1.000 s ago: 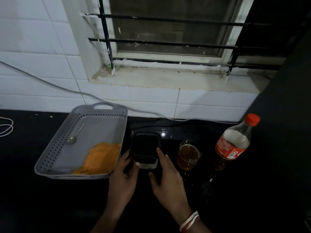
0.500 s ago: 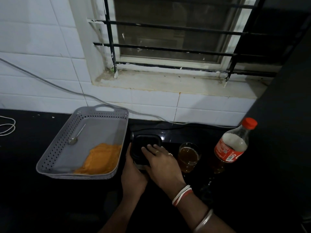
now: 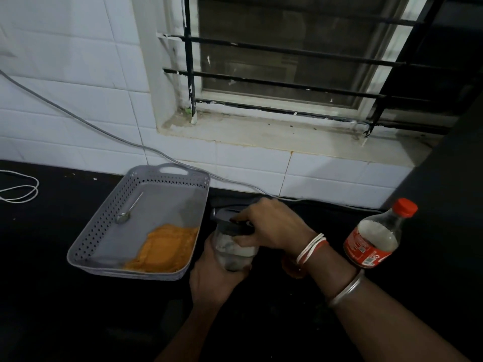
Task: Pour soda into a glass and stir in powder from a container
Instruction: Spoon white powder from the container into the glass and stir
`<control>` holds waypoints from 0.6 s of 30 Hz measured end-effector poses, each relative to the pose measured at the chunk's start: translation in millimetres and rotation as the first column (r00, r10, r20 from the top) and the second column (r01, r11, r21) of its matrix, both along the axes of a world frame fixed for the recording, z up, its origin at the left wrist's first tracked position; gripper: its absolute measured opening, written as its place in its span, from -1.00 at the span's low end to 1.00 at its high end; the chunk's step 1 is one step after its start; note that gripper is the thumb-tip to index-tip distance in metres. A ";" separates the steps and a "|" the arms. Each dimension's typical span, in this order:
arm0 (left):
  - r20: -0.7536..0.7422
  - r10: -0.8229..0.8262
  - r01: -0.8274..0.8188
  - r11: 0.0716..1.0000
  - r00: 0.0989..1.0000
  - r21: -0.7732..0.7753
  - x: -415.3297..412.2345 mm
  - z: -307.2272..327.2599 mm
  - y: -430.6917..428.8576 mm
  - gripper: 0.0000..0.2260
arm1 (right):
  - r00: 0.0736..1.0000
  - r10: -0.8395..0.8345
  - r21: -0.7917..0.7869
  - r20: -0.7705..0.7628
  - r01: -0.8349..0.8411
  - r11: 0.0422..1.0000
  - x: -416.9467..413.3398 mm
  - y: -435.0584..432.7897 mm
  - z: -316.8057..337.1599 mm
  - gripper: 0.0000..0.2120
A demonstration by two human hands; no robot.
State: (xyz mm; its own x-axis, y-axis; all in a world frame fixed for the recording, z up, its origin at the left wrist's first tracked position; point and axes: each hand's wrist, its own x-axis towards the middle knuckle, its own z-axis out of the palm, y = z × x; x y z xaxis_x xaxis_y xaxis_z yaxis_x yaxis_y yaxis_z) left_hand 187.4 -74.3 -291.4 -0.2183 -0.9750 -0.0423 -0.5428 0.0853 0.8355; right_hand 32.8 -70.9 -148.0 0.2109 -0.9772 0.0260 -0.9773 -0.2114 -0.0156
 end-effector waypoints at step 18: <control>-0.188 -0.035 0.050 0.996 0.982 0.075 36.5 11.9 29.0 -0.06 | 0.912 -0.284 -0.355 0.297 0.381 0.854 -13.7 23.7 -61.8 -0.65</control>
